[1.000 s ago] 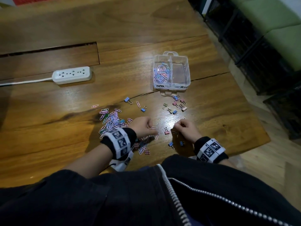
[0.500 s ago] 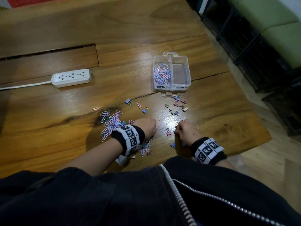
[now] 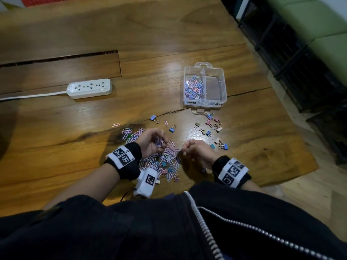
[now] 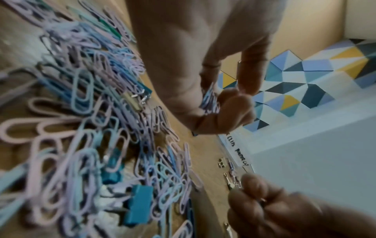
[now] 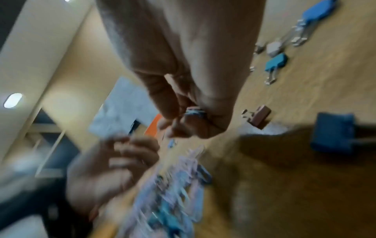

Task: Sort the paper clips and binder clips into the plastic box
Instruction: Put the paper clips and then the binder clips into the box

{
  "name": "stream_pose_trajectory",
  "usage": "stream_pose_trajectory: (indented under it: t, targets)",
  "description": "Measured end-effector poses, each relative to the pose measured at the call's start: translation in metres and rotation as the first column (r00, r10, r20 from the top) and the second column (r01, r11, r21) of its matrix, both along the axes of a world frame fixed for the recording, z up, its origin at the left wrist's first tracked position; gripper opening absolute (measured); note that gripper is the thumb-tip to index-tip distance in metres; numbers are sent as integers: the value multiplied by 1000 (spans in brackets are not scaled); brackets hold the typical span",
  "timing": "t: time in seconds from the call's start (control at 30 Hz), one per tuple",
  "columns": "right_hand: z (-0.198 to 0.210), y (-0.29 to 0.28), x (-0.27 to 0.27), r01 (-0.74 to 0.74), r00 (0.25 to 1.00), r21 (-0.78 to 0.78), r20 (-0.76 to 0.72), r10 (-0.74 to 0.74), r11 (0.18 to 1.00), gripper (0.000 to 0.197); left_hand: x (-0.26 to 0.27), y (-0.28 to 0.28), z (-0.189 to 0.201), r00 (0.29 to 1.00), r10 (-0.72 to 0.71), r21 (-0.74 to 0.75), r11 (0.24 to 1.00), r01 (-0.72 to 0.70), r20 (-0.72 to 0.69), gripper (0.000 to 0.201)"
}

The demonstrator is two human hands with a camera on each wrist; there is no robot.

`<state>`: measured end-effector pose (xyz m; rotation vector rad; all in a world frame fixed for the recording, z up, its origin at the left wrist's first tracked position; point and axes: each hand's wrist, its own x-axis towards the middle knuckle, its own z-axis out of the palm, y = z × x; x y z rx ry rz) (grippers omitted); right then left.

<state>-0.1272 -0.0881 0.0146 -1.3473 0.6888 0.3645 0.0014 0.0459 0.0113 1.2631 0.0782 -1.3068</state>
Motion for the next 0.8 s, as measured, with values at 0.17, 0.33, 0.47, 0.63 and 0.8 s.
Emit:
stream_pose_trajectory:
  t: [0.17, 0.33, 0.47, 0.63, 0.8]
  targets:
    - [-21, 17, 4, -494, 838, -673, -202, 506, 550, 49, 1, 1, 3, 983, -78, 28, 997, 74, 164, 29]
    - [-21, 19, 14, -449, 819, -769, -151, 553, 455, 35, 2, 0, 7, 823, -371, 308, 917, 252, 431, 20]
    - [-22, 14, 17, -469, 794, -800, -197, 575, 374, 24, -3, 1, -3, 244, -796, 740, 605, 296, 553, 40]
    - [-25, 10, 13, -478, 805, -798, -231, 546, 367, 27, -14, -1, -19, 30, -866, 826, 486, 285, 499, 74]
    - [-22, 2, 7, -282, 931, -730, -50, 362, 622, 8, -30, -9, -19, 19, -839, 793, 522, 316, 544, 37]
